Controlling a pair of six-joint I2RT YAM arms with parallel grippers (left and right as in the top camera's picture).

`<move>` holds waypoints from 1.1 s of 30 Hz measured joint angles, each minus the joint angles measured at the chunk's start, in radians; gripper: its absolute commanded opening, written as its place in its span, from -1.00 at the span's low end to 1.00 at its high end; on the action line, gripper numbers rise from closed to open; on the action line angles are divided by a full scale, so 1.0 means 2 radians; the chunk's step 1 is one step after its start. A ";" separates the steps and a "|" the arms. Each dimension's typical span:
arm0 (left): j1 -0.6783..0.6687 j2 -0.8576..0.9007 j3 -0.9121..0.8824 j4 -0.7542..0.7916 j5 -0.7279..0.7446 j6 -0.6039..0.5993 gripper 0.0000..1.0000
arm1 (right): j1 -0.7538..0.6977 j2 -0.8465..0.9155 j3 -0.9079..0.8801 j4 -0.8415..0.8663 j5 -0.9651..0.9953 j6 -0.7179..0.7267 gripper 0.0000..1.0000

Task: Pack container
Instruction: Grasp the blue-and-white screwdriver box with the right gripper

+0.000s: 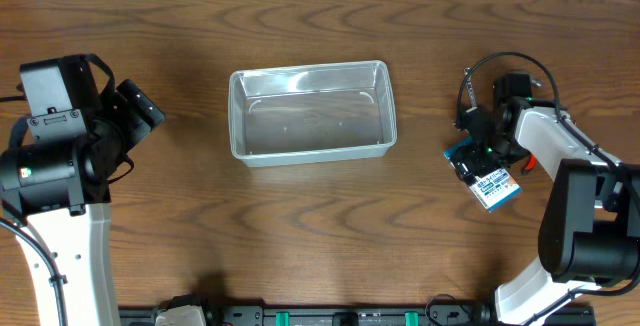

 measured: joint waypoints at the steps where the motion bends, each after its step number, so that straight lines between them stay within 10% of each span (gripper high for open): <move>1: 0.000 0.000 0.000 0.000 0.000 0.000 0.96 | 0.000 0.000 0.000 0.000 0.000 0.000 0.99; 33: 0.000 0.000 0.000 0.000 0.000 0.000 0.96 | 0.005 0.008 0.019 -0.014 -0.003 0.063 0.47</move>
